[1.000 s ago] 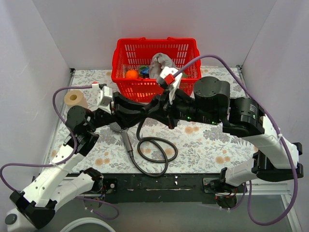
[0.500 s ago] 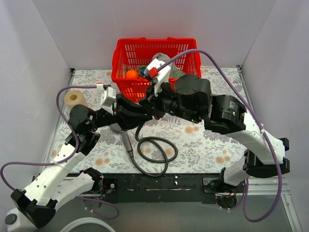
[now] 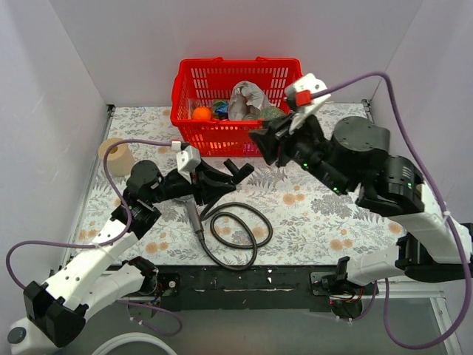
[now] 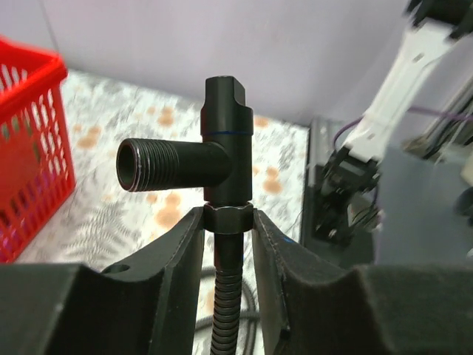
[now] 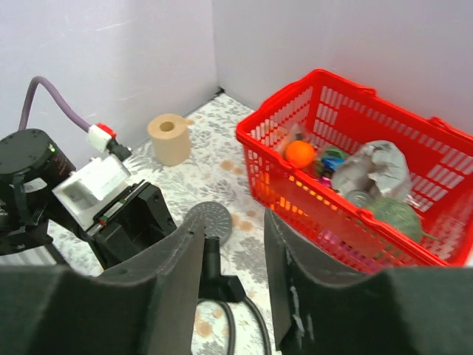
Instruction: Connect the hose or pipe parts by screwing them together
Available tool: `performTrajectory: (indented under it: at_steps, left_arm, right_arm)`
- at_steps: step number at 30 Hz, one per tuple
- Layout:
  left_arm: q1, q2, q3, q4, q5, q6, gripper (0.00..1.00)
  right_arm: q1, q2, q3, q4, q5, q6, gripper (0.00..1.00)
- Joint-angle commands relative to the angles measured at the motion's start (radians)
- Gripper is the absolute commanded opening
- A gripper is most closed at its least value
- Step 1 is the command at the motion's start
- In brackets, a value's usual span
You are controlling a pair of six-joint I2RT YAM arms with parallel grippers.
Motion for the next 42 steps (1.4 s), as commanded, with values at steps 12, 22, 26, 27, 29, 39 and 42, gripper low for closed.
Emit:
performTrajectory:
  at_steps: [12,22,26,27,29,39,42]
  left_arm:
    - [-0.047,0.277,-0.135,-0.129,-0.177,0.581,0.41]
    - [-0.047,0.288,-0.04,-0.24,-0.28,0.415,0.42]
    - [-0.044,0.19,0.069,-0.406,-0.375,0.312,0.66]
    - [-0.04,0.173,0.089,-0.44,-0.422,0.278,0.73]
    - [-0.037,0.135,0.127,-0.521,-0.484,0.25,0.95]
    - [-0.017,0.142,0.345,-0.878,-0.906,0.065,0.98]
    - [-0.014,0.1,0.309,-0.869,-0.926,0.048,0.98]
  right_arm:
    - [-0.011,-0.42,-0.684,-0.096,0.227,0.411,0.78]
    - [-0.016,-0.531,-0.86,-0.194,0.229,0.581,0.9]
    - [-0.073,-0.422,-0.893,-0.214,0.105,0.581,0.94]
    - [-0.106,-0.404,-0.893,-0.209,0.079,0.574,0.95]
    - [-0.128,-0.37,-0.884,-0.18,0.04,0.545,0.96]
    - [-0.14,-0.408,-0.893,-0.006,-0.001,0.45,0.98]
    - [-0.14,-0.402,-0.893,-0.007,-0.011,0.433,0.98]
